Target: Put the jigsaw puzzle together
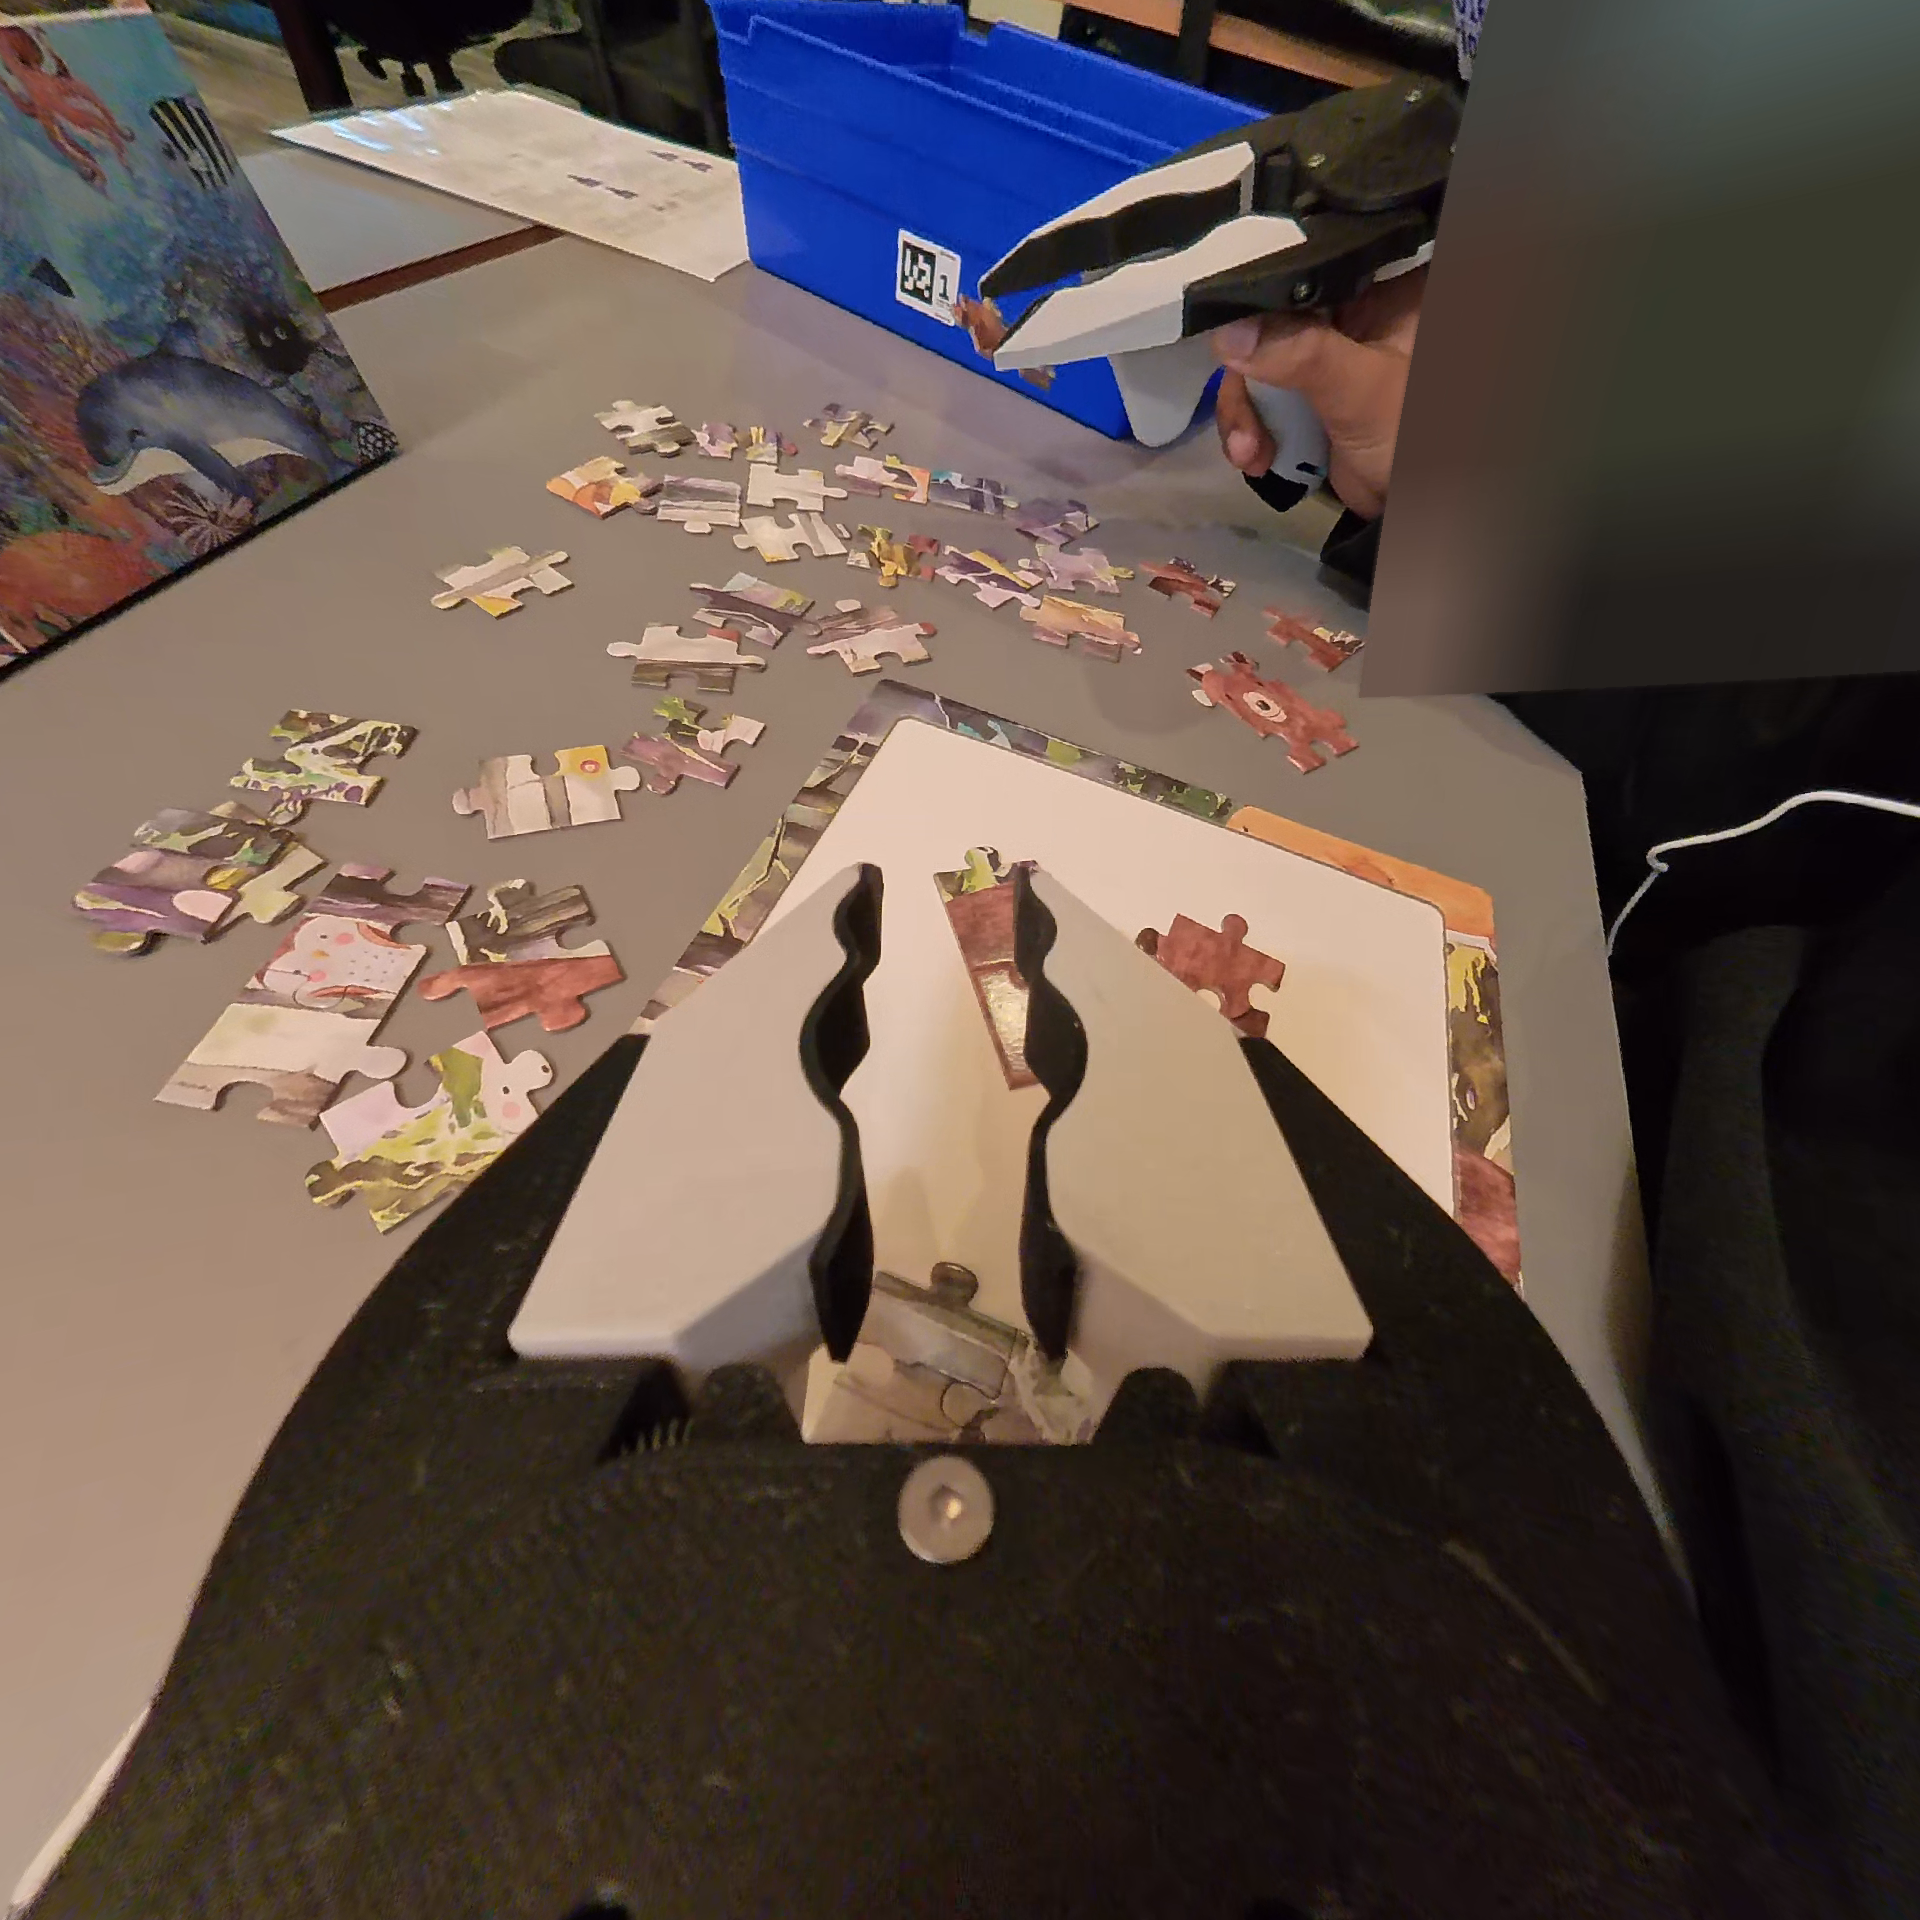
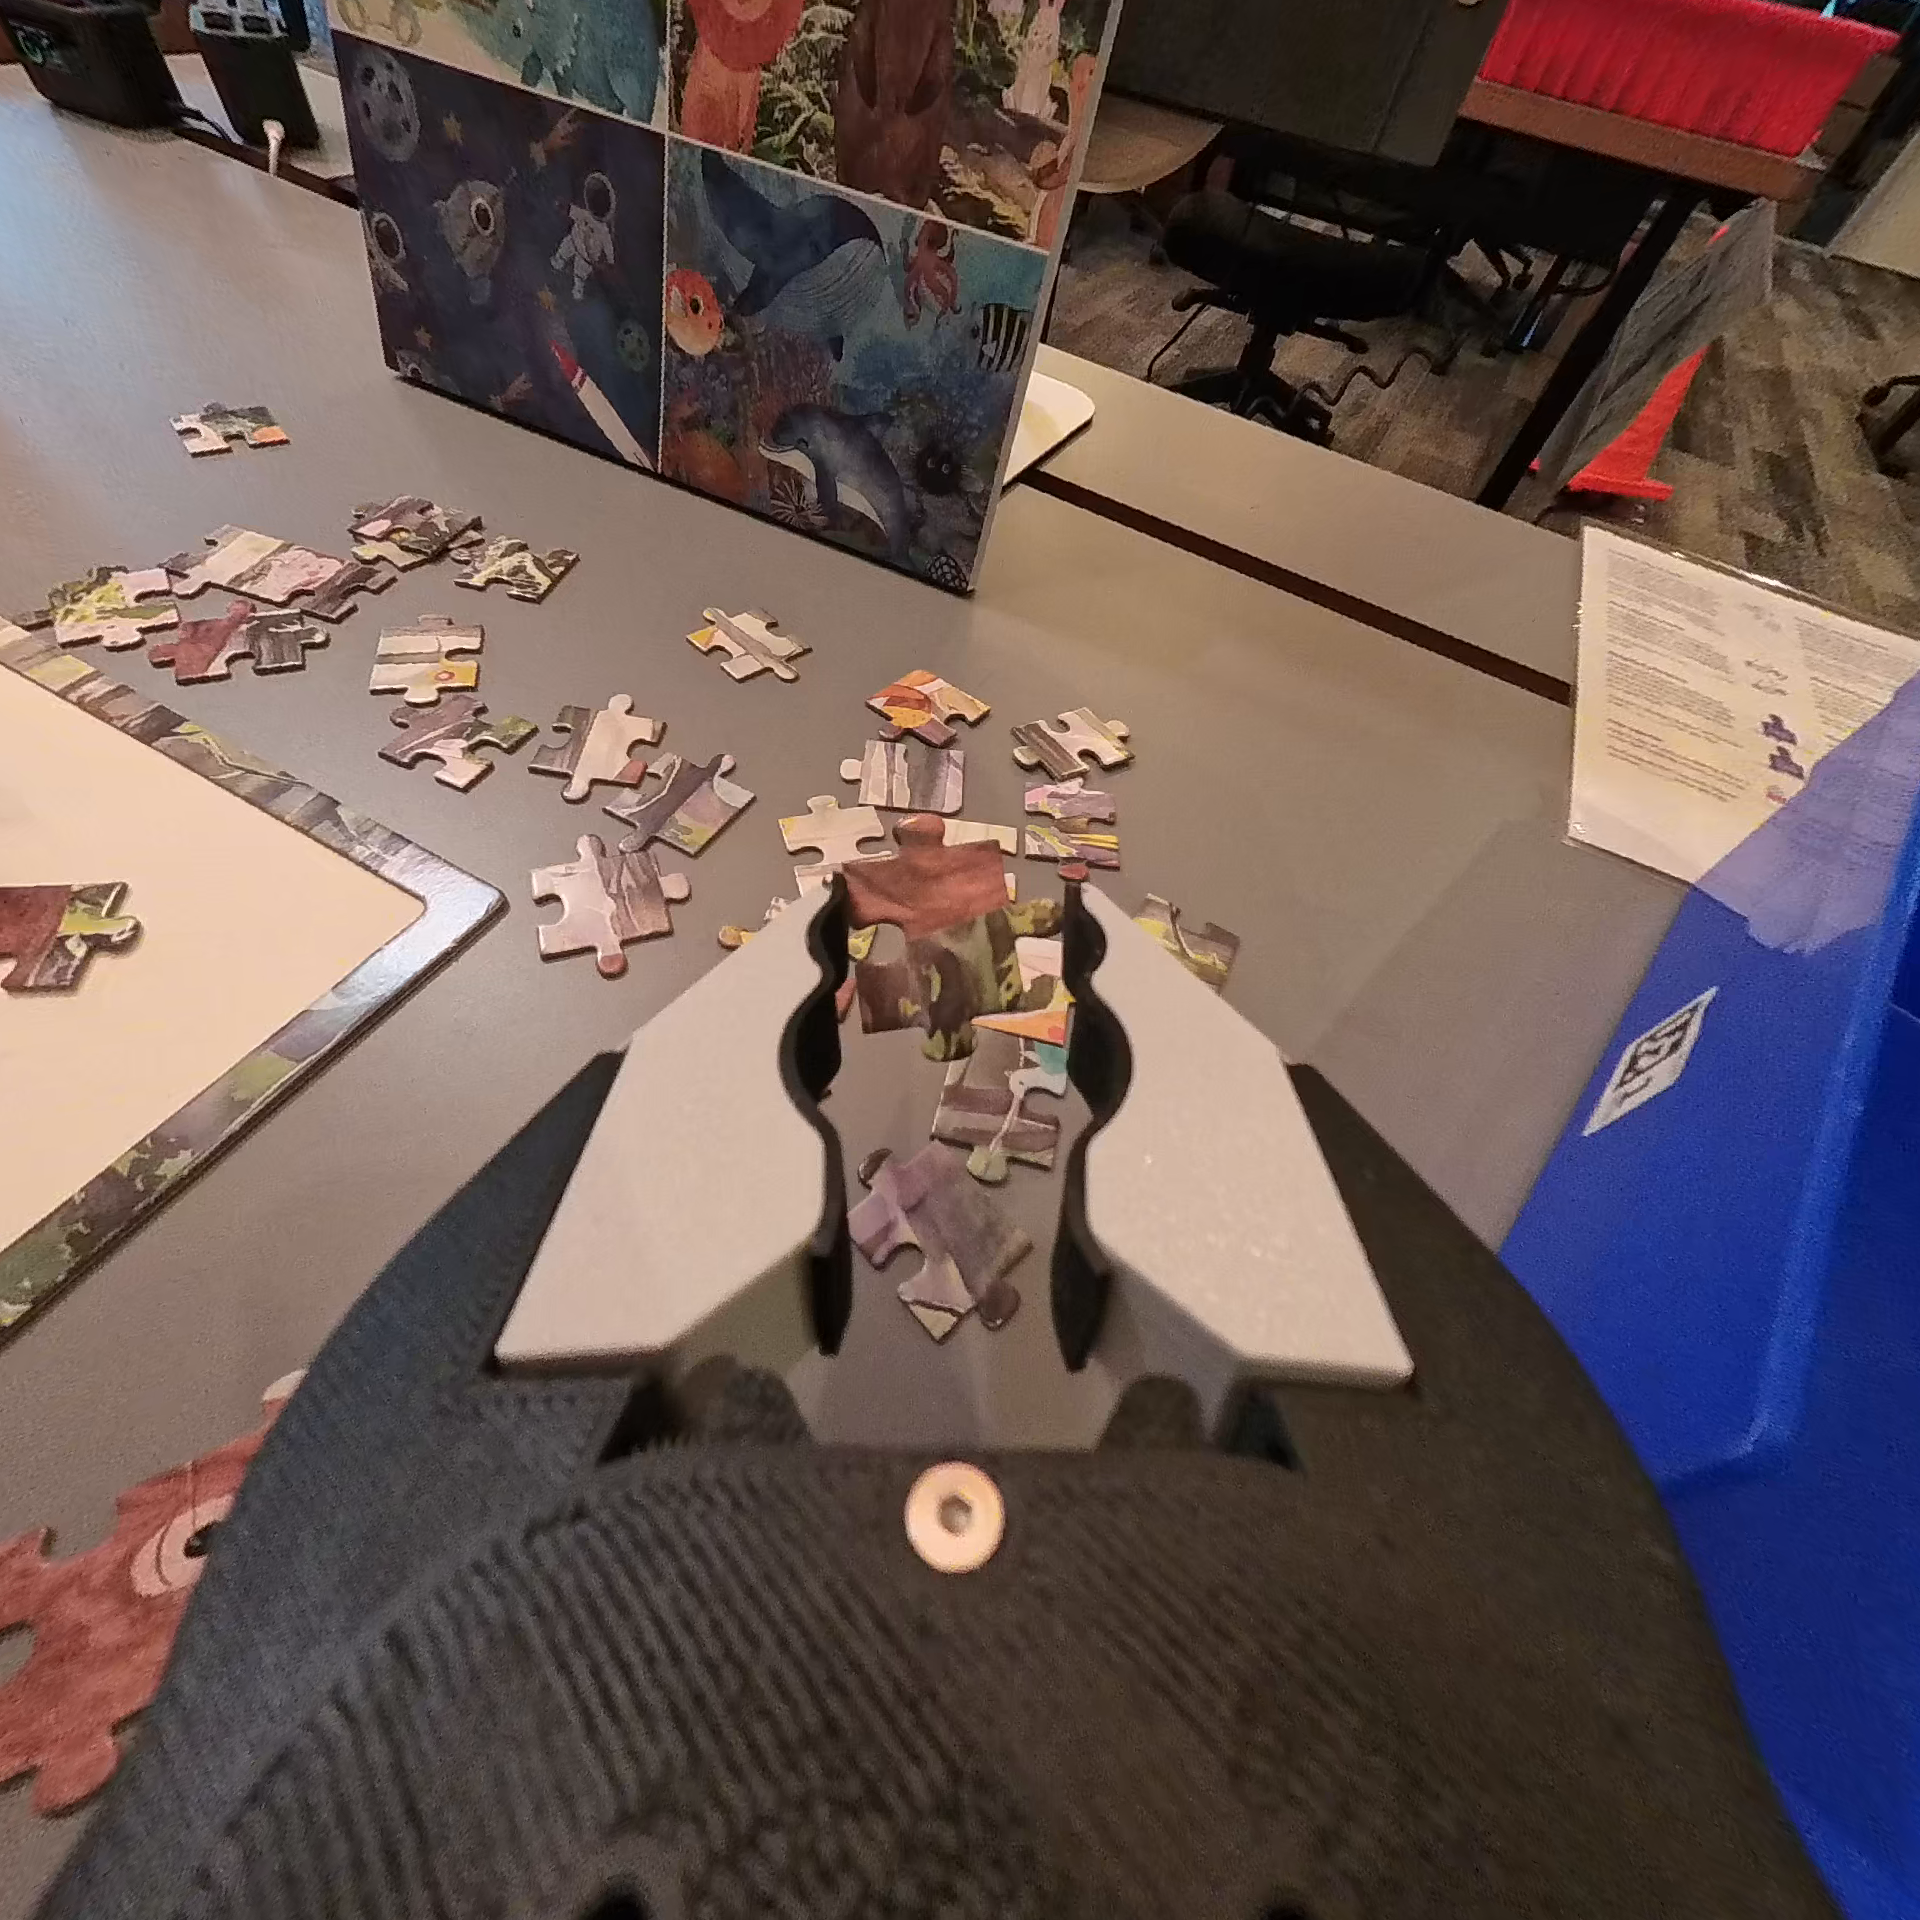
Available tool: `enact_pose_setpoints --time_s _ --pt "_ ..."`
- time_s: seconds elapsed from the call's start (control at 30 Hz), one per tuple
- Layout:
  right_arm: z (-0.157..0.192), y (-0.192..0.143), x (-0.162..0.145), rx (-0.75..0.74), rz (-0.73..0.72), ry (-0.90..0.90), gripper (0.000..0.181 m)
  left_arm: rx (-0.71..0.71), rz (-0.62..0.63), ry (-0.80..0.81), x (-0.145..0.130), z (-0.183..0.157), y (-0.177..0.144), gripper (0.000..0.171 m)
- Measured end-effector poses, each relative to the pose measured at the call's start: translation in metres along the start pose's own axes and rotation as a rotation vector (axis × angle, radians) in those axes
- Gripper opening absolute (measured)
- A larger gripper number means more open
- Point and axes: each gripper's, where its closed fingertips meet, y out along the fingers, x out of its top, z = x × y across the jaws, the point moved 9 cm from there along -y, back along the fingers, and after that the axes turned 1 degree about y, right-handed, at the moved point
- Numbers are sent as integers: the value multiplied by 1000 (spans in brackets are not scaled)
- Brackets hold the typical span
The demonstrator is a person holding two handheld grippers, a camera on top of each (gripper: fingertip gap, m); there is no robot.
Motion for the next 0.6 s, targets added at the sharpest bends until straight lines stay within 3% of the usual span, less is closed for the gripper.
enact_pose_setpoints --time_s 0.43,0.6 --pt "3 3 -1 21 19 -8 39 18 -58 16 5 -1 -5 18" --pt "11 6 -1 94 20 -28 39 17 -50 21 4 -2 -4 18"
